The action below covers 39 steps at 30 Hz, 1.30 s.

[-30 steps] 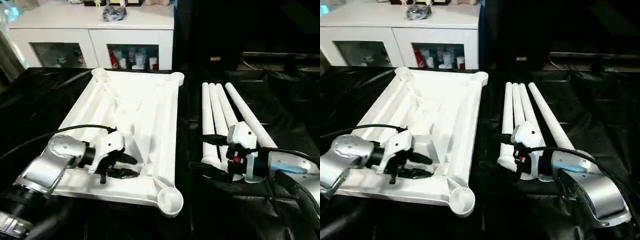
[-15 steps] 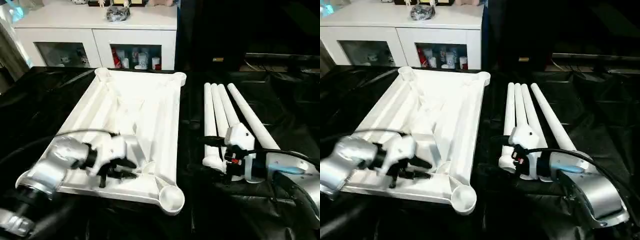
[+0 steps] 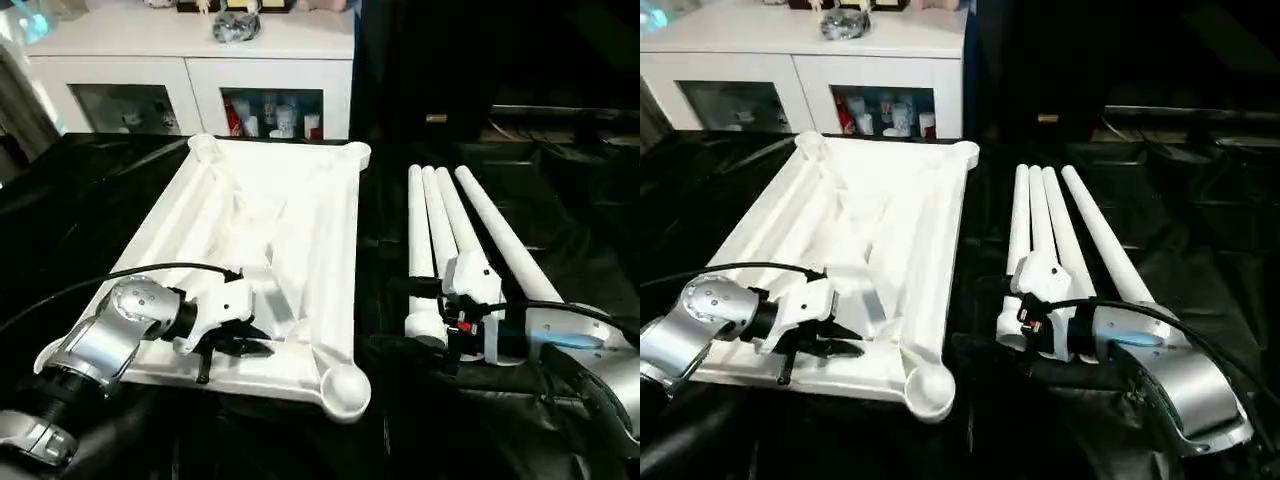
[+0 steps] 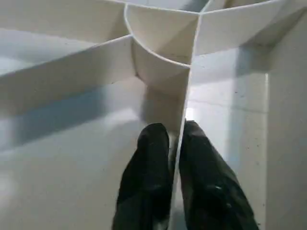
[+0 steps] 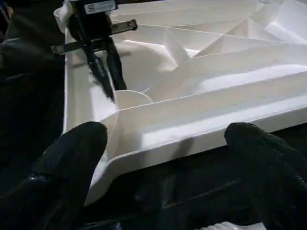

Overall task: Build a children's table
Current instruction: Move to table

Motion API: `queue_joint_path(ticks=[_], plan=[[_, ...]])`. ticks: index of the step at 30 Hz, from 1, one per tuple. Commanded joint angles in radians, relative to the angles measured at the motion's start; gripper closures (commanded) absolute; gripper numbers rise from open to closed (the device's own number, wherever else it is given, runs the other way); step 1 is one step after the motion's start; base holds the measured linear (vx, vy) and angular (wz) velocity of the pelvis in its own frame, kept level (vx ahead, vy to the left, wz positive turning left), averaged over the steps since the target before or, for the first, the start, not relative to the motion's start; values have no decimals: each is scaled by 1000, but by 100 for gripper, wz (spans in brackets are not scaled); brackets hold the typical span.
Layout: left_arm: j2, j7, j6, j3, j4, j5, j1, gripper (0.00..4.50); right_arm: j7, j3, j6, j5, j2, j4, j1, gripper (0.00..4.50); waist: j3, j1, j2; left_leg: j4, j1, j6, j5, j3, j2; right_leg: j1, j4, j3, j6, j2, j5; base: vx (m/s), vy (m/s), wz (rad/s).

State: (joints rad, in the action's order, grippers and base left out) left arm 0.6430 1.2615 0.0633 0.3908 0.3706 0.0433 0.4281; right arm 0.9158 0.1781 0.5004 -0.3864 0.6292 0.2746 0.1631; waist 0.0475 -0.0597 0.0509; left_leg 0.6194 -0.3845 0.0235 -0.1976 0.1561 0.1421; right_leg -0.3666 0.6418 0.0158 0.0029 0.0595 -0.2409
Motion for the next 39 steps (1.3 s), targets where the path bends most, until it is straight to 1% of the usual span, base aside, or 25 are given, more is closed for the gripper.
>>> queue_joint_path(ticks=[1, 2, 3, 5, 7, 8, 9, 10, 12, 13, 14, 15, 18, 22, 25, 26, 28, 29, 30, 31, 32, 34, 36, 39], plan=[[-2, -31, 4, -50, -20, 12, 16, 425, 5, 9, 11, 0, -3, 22, 17, 0, -48, -1, 2, -98, 23, 11, -287, -33, 84, 20, -89, -44, -248, 91, -170, 0, 0, 0], [-4, -37, 3, -54, -24, 12, 15, 433, 5, 10, 10, 1, -4, 22, 18, 0, -48, 0, 1, -98, 22, 11, -281, -33, 84, 20, -88, -44, -249, 90, -152, 0, 0, 0], [-8, -70, -48, -58, -25, -8, 16, 441, 5, 10, 10, 1, -4, 21, 18, 0, -50, 2, 1, -97, 18, 8, -268, -33, 83, 24, -85, -43, -252, 90, -126, 0, 0, 0], [-18, -106, -81, -66, -34, -19, 14, 447, 4, 10, 11, 1, -4, 22, 18, 0, -52, 5, -1, -94, 17, -5, -246, -33, 83, 27, -84, -43, -255, 90, -83, 0, 0, 0], [-26, -132, -87, -75, -50, -20, 10, 447, 4, 10, 11, 1, -5, 22, 17, 0, -54, 6, -1, -90, 15, -21, -207, -30, 82, 30, -80, -41, -262, 89, -31, 0, 0, 0], [-26, -132, -87, -75, -50, -20, 10, 447, 4, 10, 11, 1, -5, 22, 17, 0, -55, 6, -1, -89, 15, -25, -199, -30, 82, 30, -79, -41, -263, 89, -20, 0, 0, 0], [-31, -164, -98, -81, -72, -31, 7, 447, 3, 8, 11, 1, -5, 24, 16, 0, -56, 5, 3, -87, 15, -31, -184, -30, 82, 30, -78, -40, -266, 89, -1, 0, 0, 0], [-33, -177, -101, -84, -78, -36, 7, 447, 3, 8, 10, 1, -5, 24, 15, 0, -57, 5, -1, -85, 14, -37, -173, -29, 83, 30, -77, -39, -268, 87, 20, 0, 0, 0], [-34, -221, -116, -92, -98, -63, 9, 447, 0, 9, 6, 3, -6, 24, 14, 0, -61, 3, 1, -82, 15, -48, -147, -28, 83, 30, -72, -38, -274, 86, 65, 0, 0, 0], [-30, -234, -123, -92, -98, -73, 11, 447, -1, 9, 6, 2, -6, 24, 14, 0, -61, 2, 0, -80, 13, -58, -128, -28, 84, 30, -70, -38, -275, 86, 96, 0, 0, 0], [-25, -245, -132, -92, -99, -82, 13, 447, -2, 9, 5, 2, -7, 24, 15, 0, -62, 1, -2, -78, 12, -63, -119, -27, 83, 30, -68, -37, -275, 86, 107, 0, 0, 0], [-19, -258, -128, -95, -104, -89, 13, 447, -2, 10, 5, 2, -8, 22, 17, 0, -61, 1, -2, -78, 11, -68, -118, -27, 82, 31, -68, -36, -274, 86, 107, 0, 0, 0], [-8, -264, -122, -98, -114, -94, 10, 447, -3, 10, 4, 3, -11, 20, 21, 0, -61, 0, -1, -77, 11, -67, -120, -26, 82, 29, -68, -36, -274, 86, 92, 0, 0, 0], [1, -267, -109, -104, -129, -99, 1, 447, -4, 11, 3, 4, -13, 19, 24, 0, -63, -2, 2, -76, 12, -74, -104, -26, 83, 27, -64, -34, -280, 84, 120, 0, 0, 0], [14, -271, -86, -101, -155, -111, -10, 447, -7, 12, 2, 6, -17, 19, 25, 0, -63, -1, 1, -75, 11, -77, -100, -26, 84, 28, -62, -34, -282, 85, 132, 0, 0, 0], [24, -266, -59, -97, -176, -116, -24, 447, -9, 12, 3, 7, -20, 19, 24, 0, -64, -2, 5, -74, 12, -76, -99, -26, 84, 28, -62, -34, -283, 86, 135, 0, 0, 0], [39, -254, -11, -92, -201, -123, -43, 447, -11, 13, 4, 7, -22, 21, 24, 0, -63, -2, 5, -75, 12, -73, -101, -27, 84, 28, -60, -33, -285, 84, 139, 0, 0, 0], [60, -234, 35, -84, -232, -127, -66, 447, -12, 12, 5, 6, -22, 23, 22, 0, -63, -1, 7, -76, 12, -71, -102, -27, 85, 28, -59, -33, -285, 85, 139, 0, 0, 0], [74, -222, 92, -83, -266, -125, -89, 447, -14, 11, 5, 5, -22, 25, 20, 0, -62, 1, 7, -78, 12, -65, -114, -28, 85, 28, -61, -33, -284, 85, 126, 0, 0, 0], [74, -222, 92, -83, -266, -125, -89, 447, -14, 11, 5, 5, -22, 25, 20, 0, -61, 2, 6, -78, 12, -64, -116, -28, 84, 29, -61, -33, -285, 85, 124, 0, 0, 0], [79, -223, 147, -86, -305, -123, -112, 447, -15, 8, 6, 5, -22, 27, 18, 0, -59, 2, 8, -78, 13, -63, -128, -27, 82, 26, -65, -33, -286, 83, 102, 0, 0, 0], [76, -245, 172, -90, -331, -134, -126, 447, -17, 6, 6, 4, -23, 27, 16, 0, -57, 1, 8, -80, 15, -51, -150, -26, 82, 25, -68, -34, -287, 82, 67, 0, 0, 0], [64, -263, 176, -97, -343, -127, -132, 447, -18, 5, 6, 5, -24, 26, 15, 0, -56, 0, 9, -82, 15, -42, -170, -27, 82, 25, -70, -34, -282, 82, 40, 0, 0, 0], [60, -290, 190, -88, -361, -136, -138, 447, -22, 7, 3, 6, -27, 25, 14, 0, -57, -1, 8, -82, 15, -37, -173, -27, 81, 25, -70, -35, -277, 81, 41, 0, 0, 0]])
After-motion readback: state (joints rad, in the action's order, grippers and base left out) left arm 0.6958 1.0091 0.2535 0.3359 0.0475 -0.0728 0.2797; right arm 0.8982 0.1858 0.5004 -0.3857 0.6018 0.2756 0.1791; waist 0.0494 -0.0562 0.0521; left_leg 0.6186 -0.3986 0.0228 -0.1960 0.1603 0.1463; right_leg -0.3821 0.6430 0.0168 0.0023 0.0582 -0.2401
